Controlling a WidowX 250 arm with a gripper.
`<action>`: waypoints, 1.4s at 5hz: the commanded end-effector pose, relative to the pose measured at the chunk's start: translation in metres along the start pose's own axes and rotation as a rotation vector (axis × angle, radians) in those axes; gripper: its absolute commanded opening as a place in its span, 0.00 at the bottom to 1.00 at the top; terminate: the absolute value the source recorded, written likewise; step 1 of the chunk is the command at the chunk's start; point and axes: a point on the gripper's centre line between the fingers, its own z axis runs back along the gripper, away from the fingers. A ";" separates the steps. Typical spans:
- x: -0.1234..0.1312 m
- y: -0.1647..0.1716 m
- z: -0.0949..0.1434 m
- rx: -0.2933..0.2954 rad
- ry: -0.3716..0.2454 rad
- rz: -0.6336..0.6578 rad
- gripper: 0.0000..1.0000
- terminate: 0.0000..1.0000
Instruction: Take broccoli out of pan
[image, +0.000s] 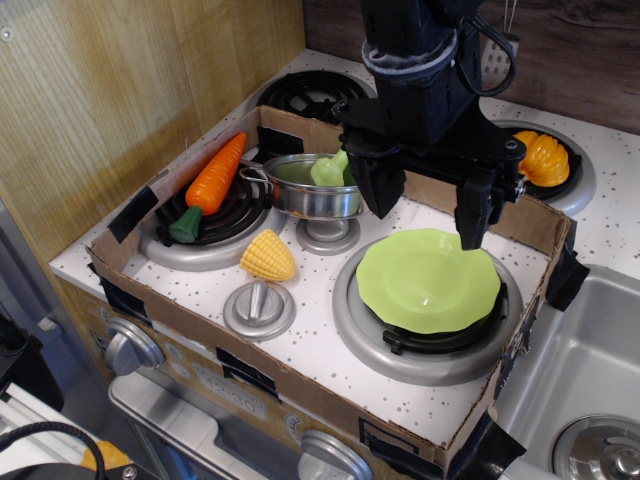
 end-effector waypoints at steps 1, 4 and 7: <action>0.000 0.000 0.000 0.000 0.000 0.000 1.00 0.00; 0.069 0.057 0.003 -0.023 -0.029 0.026 1.00 0.00; 0.089 0.105 -0.019 0.053 -0.029 0.020 1.00 0.00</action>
